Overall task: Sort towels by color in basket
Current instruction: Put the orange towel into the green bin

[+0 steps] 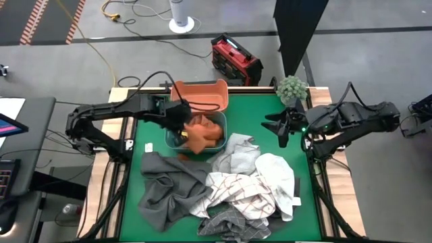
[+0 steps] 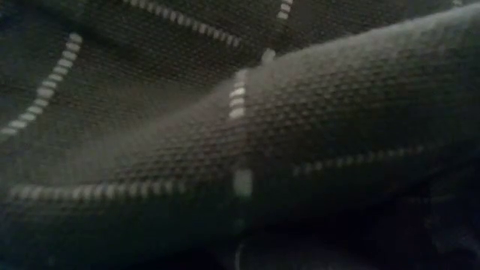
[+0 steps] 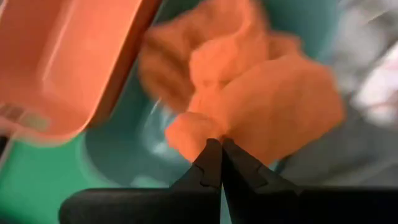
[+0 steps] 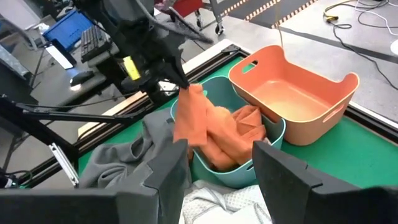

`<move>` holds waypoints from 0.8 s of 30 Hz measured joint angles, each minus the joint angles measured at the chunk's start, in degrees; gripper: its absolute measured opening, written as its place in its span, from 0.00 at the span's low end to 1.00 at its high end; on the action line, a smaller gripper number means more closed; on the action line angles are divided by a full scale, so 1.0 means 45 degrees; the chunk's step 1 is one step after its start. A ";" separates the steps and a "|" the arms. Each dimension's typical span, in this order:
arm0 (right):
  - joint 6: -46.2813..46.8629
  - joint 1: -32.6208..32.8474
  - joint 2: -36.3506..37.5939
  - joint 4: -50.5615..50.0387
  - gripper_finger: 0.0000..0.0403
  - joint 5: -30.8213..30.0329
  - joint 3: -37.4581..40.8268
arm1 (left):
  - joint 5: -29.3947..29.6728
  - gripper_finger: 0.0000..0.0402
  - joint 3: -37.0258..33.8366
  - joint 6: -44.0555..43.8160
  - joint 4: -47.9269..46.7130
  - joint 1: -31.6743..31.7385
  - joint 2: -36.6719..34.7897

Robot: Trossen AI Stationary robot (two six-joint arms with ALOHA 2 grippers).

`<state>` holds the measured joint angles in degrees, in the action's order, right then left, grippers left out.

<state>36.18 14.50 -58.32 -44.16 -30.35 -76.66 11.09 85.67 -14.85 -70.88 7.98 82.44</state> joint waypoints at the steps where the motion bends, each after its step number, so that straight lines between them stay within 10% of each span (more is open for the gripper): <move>1: 0.0014 0.0000 -0.0011 0.0023 0.51 -0.0004 0.0001 | 0.0293 0.00 0.0000 -0.0051 -0.0493 0.0012 0.0011; 24: 0.0199 0.0191 -0.0049 0.0792 0.51 -0.0029 0.0005 | 0.0778 0.00 -0.0180 0.1031 0.0852 0.0395 0.3123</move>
<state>37.08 15.36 -58.54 -40.60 -30.48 -76.64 14.59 84.86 -10.21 -67.04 9.76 96.49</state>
